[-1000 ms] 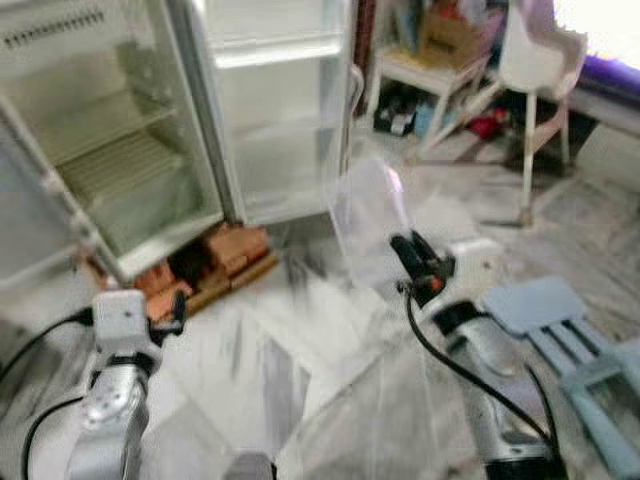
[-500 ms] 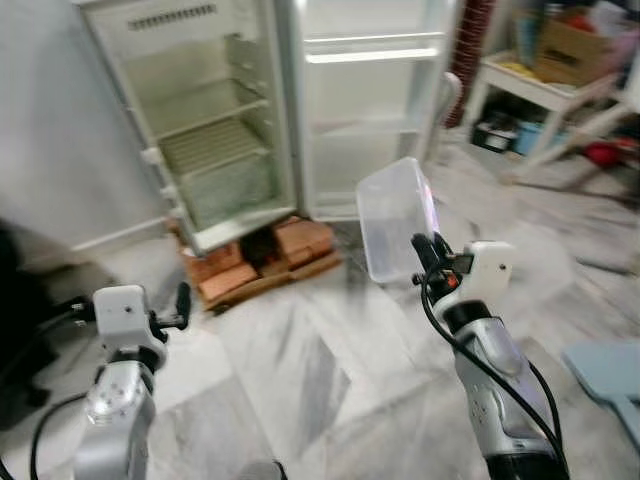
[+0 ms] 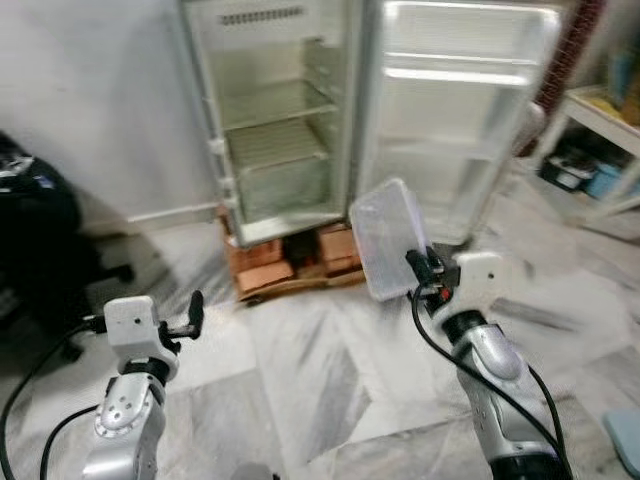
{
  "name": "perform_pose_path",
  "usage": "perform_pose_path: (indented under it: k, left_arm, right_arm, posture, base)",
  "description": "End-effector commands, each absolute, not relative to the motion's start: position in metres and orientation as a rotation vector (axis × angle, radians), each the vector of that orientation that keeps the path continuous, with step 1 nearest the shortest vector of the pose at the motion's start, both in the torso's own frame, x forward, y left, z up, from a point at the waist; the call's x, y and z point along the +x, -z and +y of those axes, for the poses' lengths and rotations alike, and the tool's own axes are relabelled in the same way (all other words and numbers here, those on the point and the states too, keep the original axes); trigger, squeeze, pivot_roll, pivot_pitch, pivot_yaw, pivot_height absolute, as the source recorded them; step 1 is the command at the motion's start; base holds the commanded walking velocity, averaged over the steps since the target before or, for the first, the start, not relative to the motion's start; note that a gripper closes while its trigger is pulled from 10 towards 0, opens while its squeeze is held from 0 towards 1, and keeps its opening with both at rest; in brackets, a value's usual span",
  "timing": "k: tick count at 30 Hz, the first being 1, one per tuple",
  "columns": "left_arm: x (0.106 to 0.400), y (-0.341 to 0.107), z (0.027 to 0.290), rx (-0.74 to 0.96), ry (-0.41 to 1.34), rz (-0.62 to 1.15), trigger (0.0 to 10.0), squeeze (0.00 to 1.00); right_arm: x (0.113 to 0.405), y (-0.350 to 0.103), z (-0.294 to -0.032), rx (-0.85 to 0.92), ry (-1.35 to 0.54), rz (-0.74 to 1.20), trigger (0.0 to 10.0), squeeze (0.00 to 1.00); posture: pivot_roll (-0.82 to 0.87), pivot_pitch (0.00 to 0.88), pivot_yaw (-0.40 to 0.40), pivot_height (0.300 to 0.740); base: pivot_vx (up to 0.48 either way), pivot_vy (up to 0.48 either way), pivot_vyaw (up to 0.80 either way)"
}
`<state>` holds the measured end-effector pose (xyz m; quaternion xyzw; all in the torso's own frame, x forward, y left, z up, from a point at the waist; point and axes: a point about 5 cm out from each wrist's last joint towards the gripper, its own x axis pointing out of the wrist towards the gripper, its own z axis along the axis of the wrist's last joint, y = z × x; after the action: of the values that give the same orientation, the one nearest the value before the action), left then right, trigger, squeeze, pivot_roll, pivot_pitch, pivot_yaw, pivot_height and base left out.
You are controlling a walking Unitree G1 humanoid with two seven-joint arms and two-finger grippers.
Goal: Restocking fridge
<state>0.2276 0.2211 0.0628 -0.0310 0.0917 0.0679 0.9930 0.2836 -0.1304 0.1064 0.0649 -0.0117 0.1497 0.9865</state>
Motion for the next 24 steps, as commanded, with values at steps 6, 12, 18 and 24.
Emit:
perform_pose_path:
  k: [6,12,18,24]
  left_arm:
    - [0.2371,-0.0722,0.2106,-0.107,-0.096,0.131,10.0,0.0]
    - [0.2383,-0.0709,0.2083,-0.12,-0.099,0.129,10.0,0.0]
    - [0.2395,-0.0702,0.2064,-0.125,-0.098,0.125,10.0,0.0]
    - [0.2406,-0.071,0.2059,-0.122,-0.082,0.118,10.0,0.0]
  right_arm:
    - [0.278,-0.0985,-0.1425,0.106,-0.276,0.0,10.0,0.0]
    - [0.2769,-0.0988,-0.1404,0.071,-0.312,-0.008,10.0,0.0]
    - [0.2784,-0.0983,-0.1395,0.066,-0.322,-0.007,10.0,0.0]
    - [0.2797,-0.101,-0.1366,0.045,-0.336,-0.022,10.0,0.0]
  posture:
    - [0.07,0.028,-0.013,0.74]
    - [0.07,0.022,-0.019,0.74]
    - [0.07,0.017,-0.027,0.74]
    - [0.07,0.014,-0.027,0.74]
  base:
    - [0.408,0.094,0.0]
    - [0.428,0.0,0.18]
    - [0.424,0.0,0.76]
    - [0.421,0.0,0.75]
